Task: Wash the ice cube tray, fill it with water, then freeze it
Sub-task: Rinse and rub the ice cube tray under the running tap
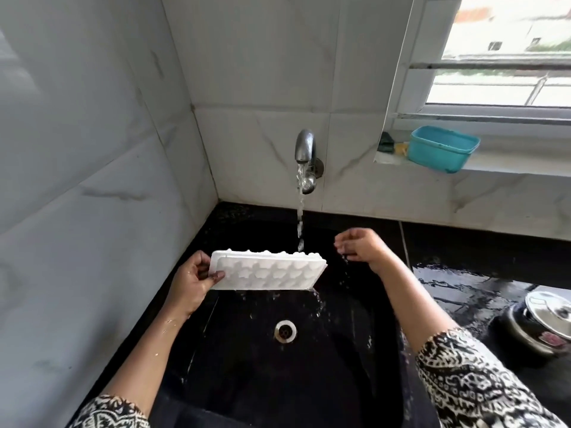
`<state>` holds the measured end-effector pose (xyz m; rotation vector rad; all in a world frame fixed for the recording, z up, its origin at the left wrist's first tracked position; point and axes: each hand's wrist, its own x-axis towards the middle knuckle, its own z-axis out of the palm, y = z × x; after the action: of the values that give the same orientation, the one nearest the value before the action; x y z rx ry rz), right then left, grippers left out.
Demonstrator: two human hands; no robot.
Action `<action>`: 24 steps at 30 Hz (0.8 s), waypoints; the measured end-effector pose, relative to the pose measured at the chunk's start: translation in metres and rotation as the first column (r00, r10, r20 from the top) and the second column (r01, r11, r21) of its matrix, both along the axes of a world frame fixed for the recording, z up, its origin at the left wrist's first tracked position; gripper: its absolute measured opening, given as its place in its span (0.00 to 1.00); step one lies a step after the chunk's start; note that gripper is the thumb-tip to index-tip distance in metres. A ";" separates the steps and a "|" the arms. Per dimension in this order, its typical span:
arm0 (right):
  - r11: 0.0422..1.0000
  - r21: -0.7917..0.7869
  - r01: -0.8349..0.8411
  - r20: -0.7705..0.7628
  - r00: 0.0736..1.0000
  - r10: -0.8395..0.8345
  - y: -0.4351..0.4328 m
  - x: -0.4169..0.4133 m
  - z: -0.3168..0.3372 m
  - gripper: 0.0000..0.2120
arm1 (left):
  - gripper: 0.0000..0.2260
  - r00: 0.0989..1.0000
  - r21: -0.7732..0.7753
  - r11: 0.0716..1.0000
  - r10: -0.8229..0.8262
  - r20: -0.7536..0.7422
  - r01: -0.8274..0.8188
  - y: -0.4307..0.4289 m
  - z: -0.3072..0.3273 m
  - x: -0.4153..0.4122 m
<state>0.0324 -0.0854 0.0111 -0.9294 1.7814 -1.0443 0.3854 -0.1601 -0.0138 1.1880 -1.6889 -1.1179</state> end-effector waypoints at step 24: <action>0.989 0.004 0.145 0.554 0.823 -0.123 -0.141 0.027 0.047 0.20 | 0.25 0.976 -0.126 0.976 -0.191 -0.101 0.178 -0.003 0.027 -0.006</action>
<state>0.0591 -0.2264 0.0577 -0.4507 1.3480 -1.2869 0.3791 -0.1631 0.0136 0.8927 -1.7786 -1.1581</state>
